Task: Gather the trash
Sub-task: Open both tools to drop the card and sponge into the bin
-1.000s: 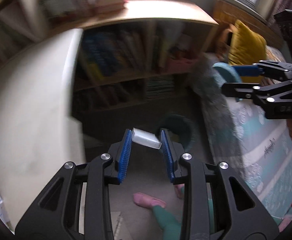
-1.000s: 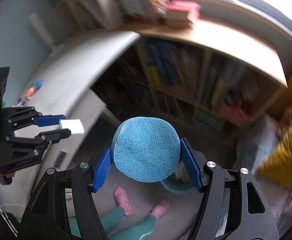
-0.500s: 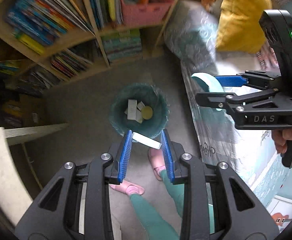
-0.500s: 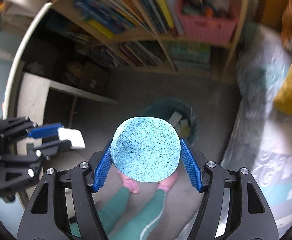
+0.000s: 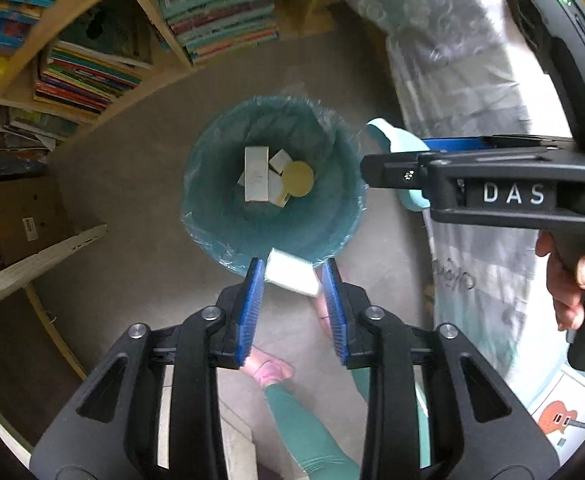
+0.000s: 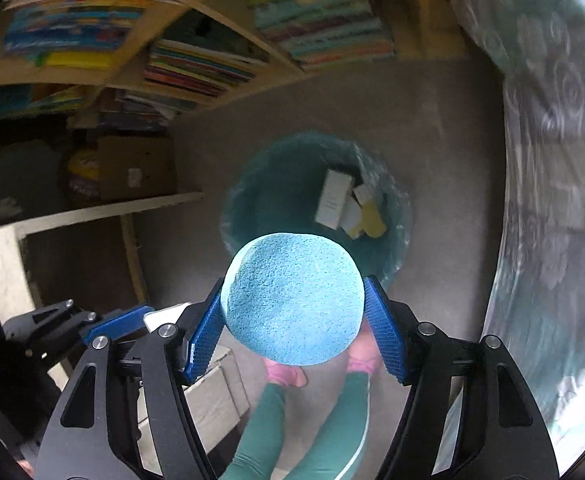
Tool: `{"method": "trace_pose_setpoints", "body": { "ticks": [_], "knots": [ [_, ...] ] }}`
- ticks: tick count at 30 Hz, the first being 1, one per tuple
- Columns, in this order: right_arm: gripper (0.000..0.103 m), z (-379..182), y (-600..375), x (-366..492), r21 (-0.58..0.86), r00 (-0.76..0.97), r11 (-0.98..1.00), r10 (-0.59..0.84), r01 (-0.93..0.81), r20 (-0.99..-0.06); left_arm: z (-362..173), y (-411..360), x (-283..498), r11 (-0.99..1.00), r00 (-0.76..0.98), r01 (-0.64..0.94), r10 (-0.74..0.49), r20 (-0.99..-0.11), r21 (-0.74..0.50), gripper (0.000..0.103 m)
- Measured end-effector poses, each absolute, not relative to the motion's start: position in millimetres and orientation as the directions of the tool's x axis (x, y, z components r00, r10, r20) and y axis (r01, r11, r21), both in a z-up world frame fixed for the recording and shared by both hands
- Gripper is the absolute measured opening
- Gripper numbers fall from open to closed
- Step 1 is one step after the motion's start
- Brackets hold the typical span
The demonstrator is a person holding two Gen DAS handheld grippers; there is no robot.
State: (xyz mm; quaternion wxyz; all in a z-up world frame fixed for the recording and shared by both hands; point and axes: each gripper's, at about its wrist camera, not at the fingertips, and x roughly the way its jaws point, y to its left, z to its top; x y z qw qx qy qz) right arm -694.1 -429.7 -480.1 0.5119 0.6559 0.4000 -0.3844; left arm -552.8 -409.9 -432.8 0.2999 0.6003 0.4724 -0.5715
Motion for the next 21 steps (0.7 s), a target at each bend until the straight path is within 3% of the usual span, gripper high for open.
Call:
{"method": "trace_pose_setpoints", "body": {
  "ticks": [2, 4, 5, 7, 21],
  "knots": [
    [0.070, -487.6, -428.0, -698.9, 0.354, 0.379, -0.178, 0.132, 0.918, -0.916, -443.3, -408.3, -555.9, -0.376, -0.079, 0.911, 0.243, -0.967, -0.169, 0.044],
    [0.077, -487.8, -424.0, -702.6, 0.363, 0.390, -0.200, 0.118, 0.910, -0.913, -445.5, -407.7, -556.9, -0.369, -0.072, 0.915, 0.246, -0.967, -0.162, 0.066],
    [0.080, -487.4, -422.4, -704.6, 0.373, 0.402, -0.210, 0.114, 0.904, -0.909, -443.8, -407.7, -556.6, -0.363, -0.079, 0.917, 0.237, -0.968, -0.164, 0.069],
    [0.085, -485.2, -420.0, -708.6, 0.390, 0.419, -0.220, 0.105, 0.894, -0.902, -442.3, -407.5, -557.4, -0.358, -0.088, 0.918, 0.229, -0.969, -0.168, 0.070],
    [0.085, -432.2, -428.3, -711.8, 0.427, 0.440, -0.178, 0.044, 0.887, -0.897, -401.1, -419.8, -542.3, -0.333, -0.106, 0.929, 0.179, -0.978, -0.161, 0.073]
  ]
}}
